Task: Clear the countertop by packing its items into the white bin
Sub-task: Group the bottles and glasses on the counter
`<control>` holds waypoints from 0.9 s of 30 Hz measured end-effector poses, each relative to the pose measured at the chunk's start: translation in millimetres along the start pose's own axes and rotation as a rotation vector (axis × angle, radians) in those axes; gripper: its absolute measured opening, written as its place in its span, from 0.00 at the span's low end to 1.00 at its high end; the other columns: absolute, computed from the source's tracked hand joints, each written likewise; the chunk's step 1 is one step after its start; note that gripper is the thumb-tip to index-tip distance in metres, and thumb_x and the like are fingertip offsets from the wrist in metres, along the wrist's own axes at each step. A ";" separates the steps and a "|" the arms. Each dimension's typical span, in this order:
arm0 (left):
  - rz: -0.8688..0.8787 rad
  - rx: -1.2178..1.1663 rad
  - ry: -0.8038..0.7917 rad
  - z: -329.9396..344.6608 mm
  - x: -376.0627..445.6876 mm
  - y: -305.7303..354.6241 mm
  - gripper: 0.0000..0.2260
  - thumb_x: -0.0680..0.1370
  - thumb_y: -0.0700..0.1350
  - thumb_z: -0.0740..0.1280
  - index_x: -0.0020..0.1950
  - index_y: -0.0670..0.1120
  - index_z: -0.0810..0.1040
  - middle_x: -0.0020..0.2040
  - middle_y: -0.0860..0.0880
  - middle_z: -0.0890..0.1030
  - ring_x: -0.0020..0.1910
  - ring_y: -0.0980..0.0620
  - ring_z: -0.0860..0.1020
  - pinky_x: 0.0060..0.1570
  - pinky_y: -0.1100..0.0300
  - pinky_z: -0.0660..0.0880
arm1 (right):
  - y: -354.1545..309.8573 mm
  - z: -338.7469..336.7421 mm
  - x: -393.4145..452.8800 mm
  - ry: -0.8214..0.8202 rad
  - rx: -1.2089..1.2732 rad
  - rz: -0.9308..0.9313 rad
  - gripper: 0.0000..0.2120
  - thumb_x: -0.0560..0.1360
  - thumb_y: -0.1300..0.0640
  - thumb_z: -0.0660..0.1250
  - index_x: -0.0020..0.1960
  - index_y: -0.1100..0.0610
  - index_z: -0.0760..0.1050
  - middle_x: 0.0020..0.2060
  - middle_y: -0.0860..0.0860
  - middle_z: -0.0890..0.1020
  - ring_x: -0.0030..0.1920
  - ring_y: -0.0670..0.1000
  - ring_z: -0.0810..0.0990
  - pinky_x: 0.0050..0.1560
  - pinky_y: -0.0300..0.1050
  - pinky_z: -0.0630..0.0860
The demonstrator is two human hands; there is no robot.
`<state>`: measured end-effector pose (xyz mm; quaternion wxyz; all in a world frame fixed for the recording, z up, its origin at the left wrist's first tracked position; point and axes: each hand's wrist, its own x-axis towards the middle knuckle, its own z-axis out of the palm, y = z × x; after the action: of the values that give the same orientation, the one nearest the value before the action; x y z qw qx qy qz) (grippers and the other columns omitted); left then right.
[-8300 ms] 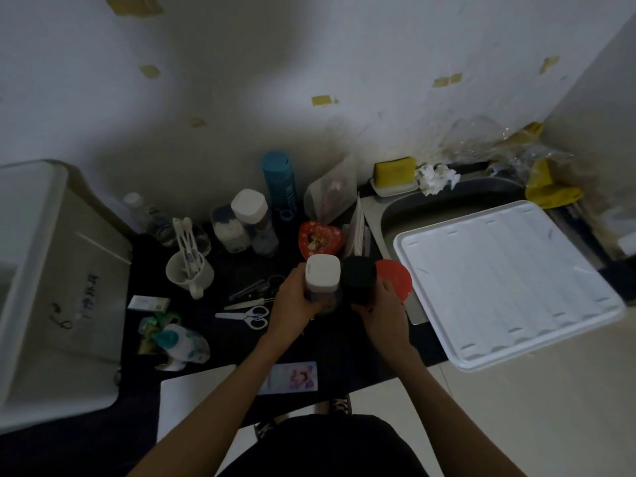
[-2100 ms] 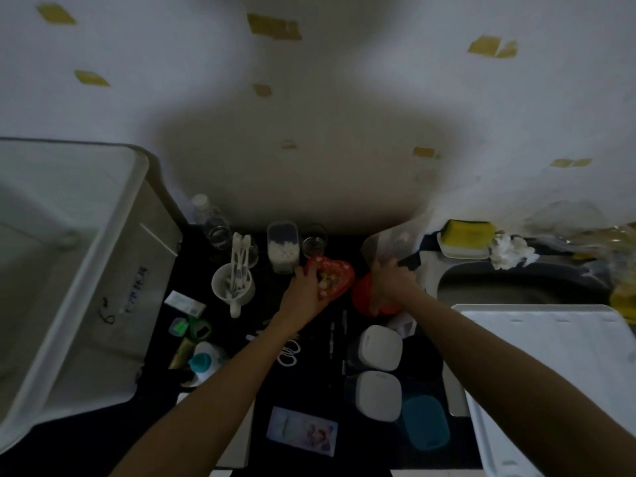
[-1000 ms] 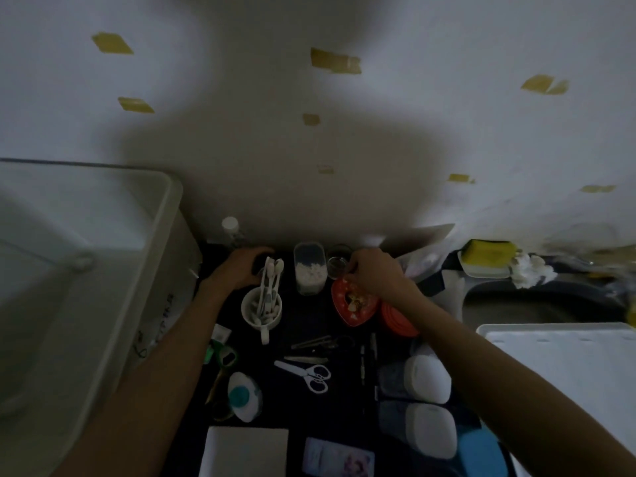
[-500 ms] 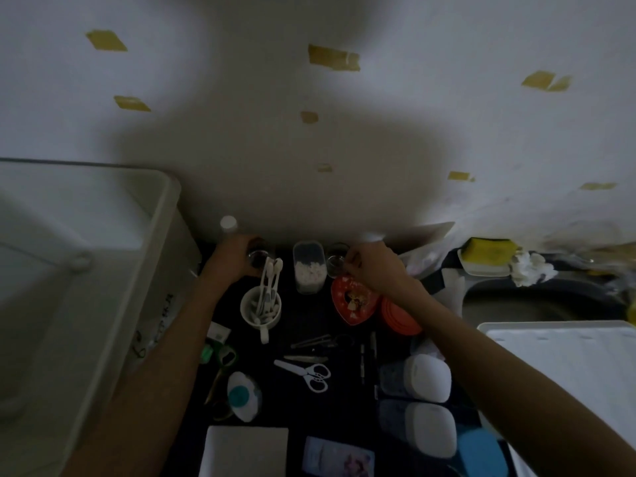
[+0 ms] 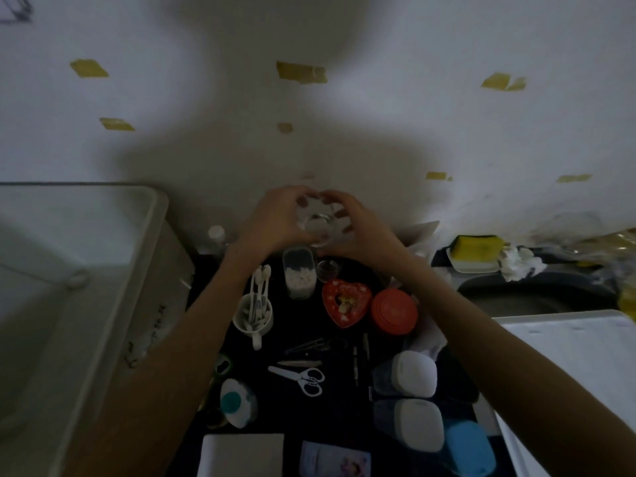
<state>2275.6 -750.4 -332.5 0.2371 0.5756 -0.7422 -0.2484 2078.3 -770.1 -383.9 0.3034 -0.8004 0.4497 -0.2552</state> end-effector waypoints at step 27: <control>-0.034 0.206 -0.175 163.2 30.5 -91.6 0.28 0.69 0.47 0.77 0.65 0.43 0.71 0.63 0.43 0.76 0.60 0.43 0.75 0.55 0.52 0.74 | 95.1 47.4 0.8 -0.227 -0.486 0.516 0.30 0.69 0.56 0.75 0.66 0.61 0.67 0.64 0.61 0.71 0.56 0.62 0.79 0.50 0.52 0.79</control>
<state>2232.1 -784.1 -514.0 0.1068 0.5854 -0.7718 -0.2241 2057.2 -797.8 -484.3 0.2070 -0.7326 0.6476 0.0343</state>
